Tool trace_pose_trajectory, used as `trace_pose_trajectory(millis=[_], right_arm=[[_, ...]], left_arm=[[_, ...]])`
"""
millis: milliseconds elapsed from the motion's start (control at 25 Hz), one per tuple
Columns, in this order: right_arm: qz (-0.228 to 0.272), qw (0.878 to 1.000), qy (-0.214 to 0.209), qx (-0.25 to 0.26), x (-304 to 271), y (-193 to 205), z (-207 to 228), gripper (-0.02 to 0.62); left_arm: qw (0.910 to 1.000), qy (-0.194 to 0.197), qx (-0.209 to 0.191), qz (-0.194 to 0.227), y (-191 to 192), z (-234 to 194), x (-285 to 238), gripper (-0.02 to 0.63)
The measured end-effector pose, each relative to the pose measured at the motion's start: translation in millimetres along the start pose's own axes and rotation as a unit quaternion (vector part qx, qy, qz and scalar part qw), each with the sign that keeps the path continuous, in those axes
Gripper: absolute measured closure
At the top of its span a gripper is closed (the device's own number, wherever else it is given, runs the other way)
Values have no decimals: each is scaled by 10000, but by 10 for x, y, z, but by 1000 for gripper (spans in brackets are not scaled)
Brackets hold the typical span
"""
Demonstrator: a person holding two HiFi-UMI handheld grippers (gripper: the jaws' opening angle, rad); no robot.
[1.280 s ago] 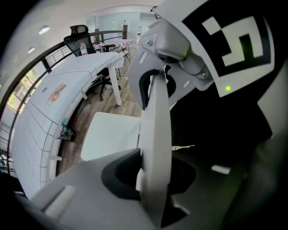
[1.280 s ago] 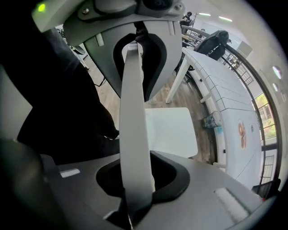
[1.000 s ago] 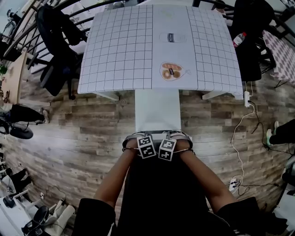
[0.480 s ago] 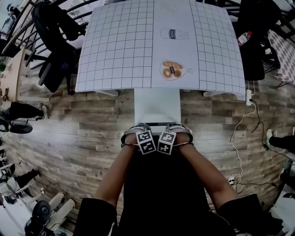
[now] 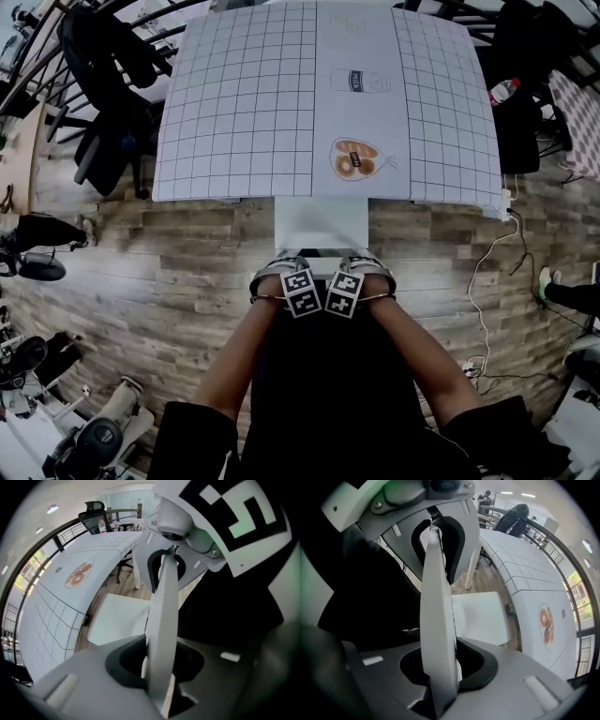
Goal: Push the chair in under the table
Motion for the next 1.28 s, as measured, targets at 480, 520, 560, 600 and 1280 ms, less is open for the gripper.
trace_pose_trajectory(millis=[480, 520, 560, 600, 1280], right_arm=[[-8, 10000, 32, 82, 63, 84, 549, 511], [-6, 10000, 31, 87, 65, 96, 599, 511], [-7, 10000, 30, 88, 65, 108, 647, 511], [-10, 10000, 29, 84, 63, 118, 695, 511], [2, 9999, -113, -101, 93, 189, 1494, 511]], left_arm=[[9998, 99, -125, 132, -241, -515, 86, 508], [9998, 104, -129, 139, -265, -558, 88, 508], [9997, 117, -134, 142, -289, -600, 89, 509], [9997, 137, -144, 145, -310, -643, 90, 509], [9984, 300, -436, 201, -602, -1393, 187, 514]])
Point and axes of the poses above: the fingertips, and each gripper's own axes: x backward along the fingers, z to its right, y out of its underside, the point moved 5 cm from there along x, backward along the fingers, and after that the axes turned 15 degrees about x, right-handed, at the moved point
